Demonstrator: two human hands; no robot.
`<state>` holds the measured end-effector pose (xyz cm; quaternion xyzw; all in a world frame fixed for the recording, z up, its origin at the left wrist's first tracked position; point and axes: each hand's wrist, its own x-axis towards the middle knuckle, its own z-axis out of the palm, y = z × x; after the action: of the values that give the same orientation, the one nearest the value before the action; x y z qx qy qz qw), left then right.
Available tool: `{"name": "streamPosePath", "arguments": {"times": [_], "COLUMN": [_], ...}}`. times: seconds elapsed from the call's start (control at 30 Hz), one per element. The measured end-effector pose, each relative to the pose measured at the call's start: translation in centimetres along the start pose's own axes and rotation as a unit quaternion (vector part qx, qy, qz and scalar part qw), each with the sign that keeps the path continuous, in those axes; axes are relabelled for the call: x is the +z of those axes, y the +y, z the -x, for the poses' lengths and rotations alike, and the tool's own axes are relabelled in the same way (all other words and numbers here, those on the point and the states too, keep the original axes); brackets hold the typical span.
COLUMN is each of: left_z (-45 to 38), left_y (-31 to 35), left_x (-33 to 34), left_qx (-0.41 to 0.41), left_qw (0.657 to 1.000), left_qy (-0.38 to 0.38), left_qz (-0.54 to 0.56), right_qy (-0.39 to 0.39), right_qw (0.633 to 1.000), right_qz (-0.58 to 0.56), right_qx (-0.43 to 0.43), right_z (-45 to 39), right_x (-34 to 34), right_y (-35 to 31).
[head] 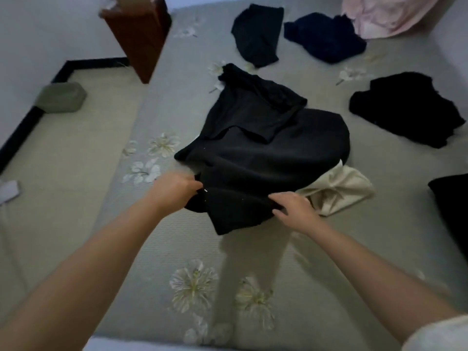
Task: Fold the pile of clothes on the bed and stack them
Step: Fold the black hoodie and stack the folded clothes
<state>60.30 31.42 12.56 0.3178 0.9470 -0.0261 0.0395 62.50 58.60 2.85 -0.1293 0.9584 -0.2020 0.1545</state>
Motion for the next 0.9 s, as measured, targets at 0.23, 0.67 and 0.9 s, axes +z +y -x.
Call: {"name": "streamPosePath", "arguments": {"times": [0.23,0.67,0.9], "left_z": [8.8,10.0,2.8], "left_y": [-3.2,-1.8,6.6], "left_x": [6.8,17.0,22.9], "left_qx": [-0.151,-0.088,-0.057], "left_qw": [0.938,0.957,0.98], "left_qy": [-0.309,-0.269,-0.121], "left_qz": [-0.045,0.064,0.146], "right_qy": [-0.09,-0.047,0.045], "right_qw": [0.995,0.953,0.946], "right_qz": [0.034,0.162,0.186], "right_qx": [0.018,0.253,0.264], "right_z": [-0.1,3.4,1.4], "right_x": [5.7,10.3,8.5], "right_y": [-6.9,-3.9,4.1]}}
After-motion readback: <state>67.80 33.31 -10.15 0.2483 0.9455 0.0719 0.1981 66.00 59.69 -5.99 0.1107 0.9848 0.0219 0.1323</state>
